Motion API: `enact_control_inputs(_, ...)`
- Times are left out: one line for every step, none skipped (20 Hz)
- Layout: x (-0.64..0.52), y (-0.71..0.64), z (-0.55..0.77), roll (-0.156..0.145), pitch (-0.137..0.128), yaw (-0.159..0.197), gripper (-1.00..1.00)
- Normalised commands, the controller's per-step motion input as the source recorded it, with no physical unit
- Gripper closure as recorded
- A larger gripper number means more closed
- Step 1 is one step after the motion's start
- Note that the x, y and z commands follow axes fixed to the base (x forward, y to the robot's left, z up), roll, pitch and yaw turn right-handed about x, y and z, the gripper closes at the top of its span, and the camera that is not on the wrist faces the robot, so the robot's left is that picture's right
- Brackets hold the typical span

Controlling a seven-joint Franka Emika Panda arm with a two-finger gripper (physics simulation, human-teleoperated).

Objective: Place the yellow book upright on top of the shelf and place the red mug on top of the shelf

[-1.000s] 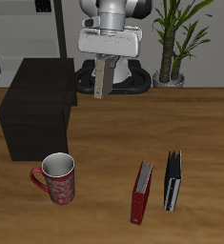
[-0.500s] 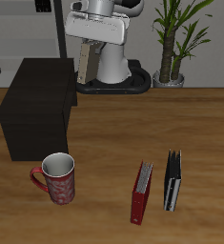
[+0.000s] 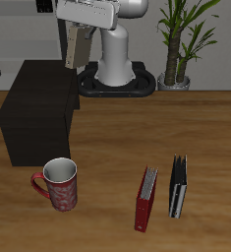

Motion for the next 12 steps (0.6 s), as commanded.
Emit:
enact_control_inputs(-0.27,-0.24,0.14,0.020,-0.037,-0.060,1.00)
enact_control_inputs(-0.38,-0.49,0.22,0.009,-0.003,-0.098,1.00)
enact_control_inputs(-0.31,-0.40,0.17,-0.027,-0.032,-0.086,1.00)
enact_control_inputs(-0.25,-0.31,0.08,-0.015,-0.036,-0.059,1.00)
enact_control_inputs(-0.03,0.09,-0.02,0.000,0.000,0.000,1.00)
enact_control_inputs(-0.35,-0.88,0.20,-0.079,-0.019,-0.168,1.00)
enact_control_inputs(-0.03,0.10,0.00,0.000,0.000,0.000,1.00)
enact_control_inputs(-0.18,-0.32,0.04,-0.026,-0.029,-0.043,1.00)
enact_control_inputs(-0.22,-0.44,-0.05,-0.050,0.030,-0.158,1.00)
enact_control_inputs(-0.36,-0.29,-0.04,-0.001,-0.018,-0.094,1.00)
enact_control_inputs(-0.43,-0.35,-0.08,-0.078,-0.095,-0.050,1.00)
enact_control_inputs(-0.37,-0.45,-0.21,-0.027,-0.005,-0.118,1.00)
